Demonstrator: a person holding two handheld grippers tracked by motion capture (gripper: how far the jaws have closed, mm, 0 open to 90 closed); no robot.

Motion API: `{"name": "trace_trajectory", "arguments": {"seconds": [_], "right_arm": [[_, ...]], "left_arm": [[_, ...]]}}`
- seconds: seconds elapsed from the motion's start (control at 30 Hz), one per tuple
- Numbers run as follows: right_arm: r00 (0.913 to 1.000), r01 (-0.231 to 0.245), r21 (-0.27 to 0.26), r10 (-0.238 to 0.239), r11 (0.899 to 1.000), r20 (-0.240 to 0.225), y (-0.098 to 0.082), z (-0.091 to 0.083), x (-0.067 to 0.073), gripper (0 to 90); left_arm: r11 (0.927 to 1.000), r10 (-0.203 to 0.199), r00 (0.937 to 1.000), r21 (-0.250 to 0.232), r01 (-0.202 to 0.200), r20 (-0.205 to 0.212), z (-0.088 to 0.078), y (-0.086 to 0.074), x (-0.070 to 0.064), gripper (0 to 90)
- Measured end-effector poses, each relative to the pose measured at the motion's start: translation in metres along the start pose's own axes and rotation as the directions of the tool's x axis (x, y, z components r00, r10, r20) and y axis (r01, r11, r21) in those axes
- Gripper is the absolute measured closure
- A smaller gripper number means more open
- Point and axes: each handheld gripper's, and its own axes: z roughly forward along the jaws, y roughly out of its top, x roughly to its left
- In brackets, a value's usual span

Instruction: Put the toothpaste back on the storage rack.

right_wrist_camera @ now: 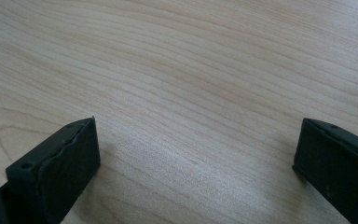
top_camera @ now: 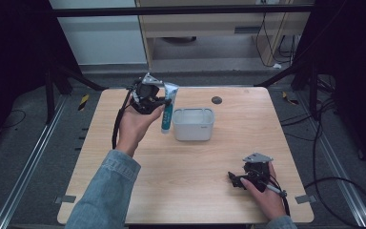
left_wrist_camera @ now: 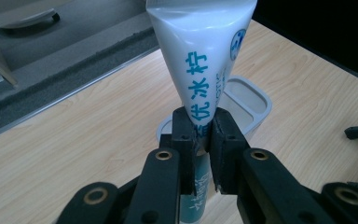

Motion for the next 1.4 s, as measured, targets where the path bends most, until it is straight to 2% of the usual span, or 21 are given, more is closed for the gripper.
{"name": "trace_trajectory", "arguments": {"seconds": [0.27,0.33,0.63,0.87,1.0,1.07,1.13,1.33,1.4], "right_arm": [[1.0000,0.006,-0.001,-0.006,1.000,-0.005,0.001,0.001,-0.001,0.4],[1.0000,0.005,0.000,-0.005,1.000,-0.006,0.001,0.001,0.000,0.4],[1.0000,0.006,-0.001,-0.006,1.000,-0.006,0.001,0.001,-0.001,0.4],[1.0000,0.006,-0.001,-0.006,1.000,-0.006,0.001,0.001,-0.001,0.4],[1.0000,0.007,-0.002,-0.007,1.000,-0.005,0.001,0.001,-0.001,0.4],[1.0000,0.008,-0.003,-0.008,1.000,-0.005,0.001,0.001,-0.001,0.4],[1.0000,0.008,-0.003,-0.008,1.000,-0.005,0.001,0.001,-0.001,0.4],[1.0000,0.006,-0.003,-0.006,1.000,-0.005,0.001,0.001,0.000,0.4],[1.0000,0.007,-0.003,-0.007,1.000,-0.005,0.001,0.001,0.000,0.4]], "left_arm": [[0.9995,0.016,0.9998,-0.029,-0.016,0.008,0.000,0.013,-0.005,81.2],[0.9990,0.012,0.9997,-0.044,-0.011,0.022,0.000,0.018,-0.005,81.2],[0.9966,0.029,0.9995,-0.078,-0.028,0.010,-0.004,0.034,-0.009,81.2],[0.9954,0.065,0.9979,-0.070,-0.065,-0.002,-0.001,0.043,-0.011,81.2],[0.9954,0.060,0.9981,-0.076,-0.058,0.016,0.007,0.046,-0.013,81.2],[0.9949,0.075,0.9971,-0.070,-0.073,0.015,0.013,0.049,-0.018,81.2],[0.9954,0.065,0.9976,-0.073,-0.063,0.023,0.019,0.052,-0.020,81.2],[0.9949,0.078,0.9964,-0.067,-0.076,0.033,0.031,0.057,-0.021,81.2],[0.9958,0.062,0.9973,-0.070,-0.059,0.039,0.037,0.057,-0.018,81.2]]}}
